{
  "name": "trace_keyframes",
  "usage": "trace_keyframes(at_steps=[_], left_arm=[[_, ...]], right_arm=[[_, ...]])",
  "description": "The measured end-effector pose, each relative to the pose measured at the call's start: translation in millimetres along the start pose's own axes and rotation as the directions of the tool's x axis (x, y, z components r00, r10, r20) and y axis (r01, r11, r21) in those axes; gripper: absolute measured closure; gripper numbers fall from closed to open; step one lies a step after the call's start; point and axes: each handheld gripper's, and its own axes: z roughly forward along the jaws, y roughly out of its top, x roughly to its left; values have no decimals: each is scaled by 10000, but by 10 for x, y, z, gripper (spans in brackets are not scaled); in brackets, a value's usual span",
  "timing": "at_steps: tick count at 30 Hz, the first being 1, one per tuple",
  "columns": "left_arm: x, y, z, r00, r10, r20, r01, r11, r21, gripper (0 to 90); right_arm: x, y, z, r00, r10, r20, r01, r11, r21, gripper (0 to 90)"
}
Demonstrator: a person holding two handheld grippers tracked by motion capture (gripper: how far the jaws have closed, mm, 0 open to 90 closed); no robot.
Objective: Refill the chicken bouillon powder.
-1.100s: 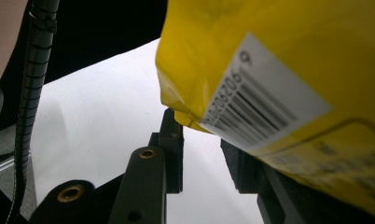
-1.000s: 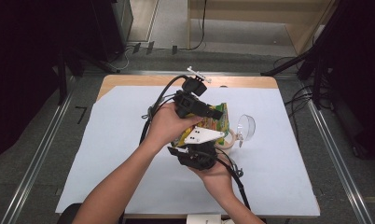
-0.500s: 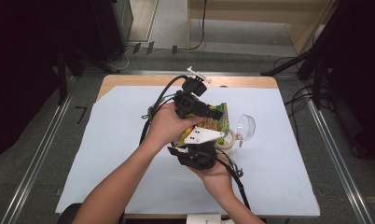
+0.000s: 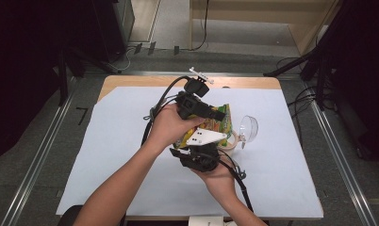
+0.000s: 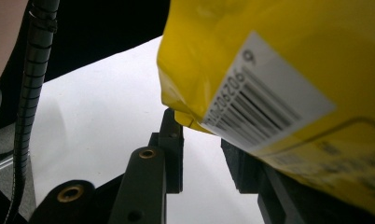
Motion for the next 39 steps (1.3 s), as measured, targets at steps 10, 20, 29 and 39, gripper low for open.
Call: trace_keyframes(at_steps=[10,20,29,39], left_arm=[[-8,2,-14,10000,45,15,-45,10000,-45,694],[1,12,-42,10000,-25,96,26,10000,-94,696],[7,2,-19,10000,-59,75,59,10000,28,694],[4,0,-13,9999,-60,99,60,10000,41,693]], right_arm=[[1,8,-8,9999,-120,56,120,9999,-52,716],[14,37,-21,9999,-142,51,143,9999,-66,714],[22,17,-8,10000,6,-7,-6,10000,-87,709],[17,5,-14,10000,-24,-47,24,10000,-39,712]])
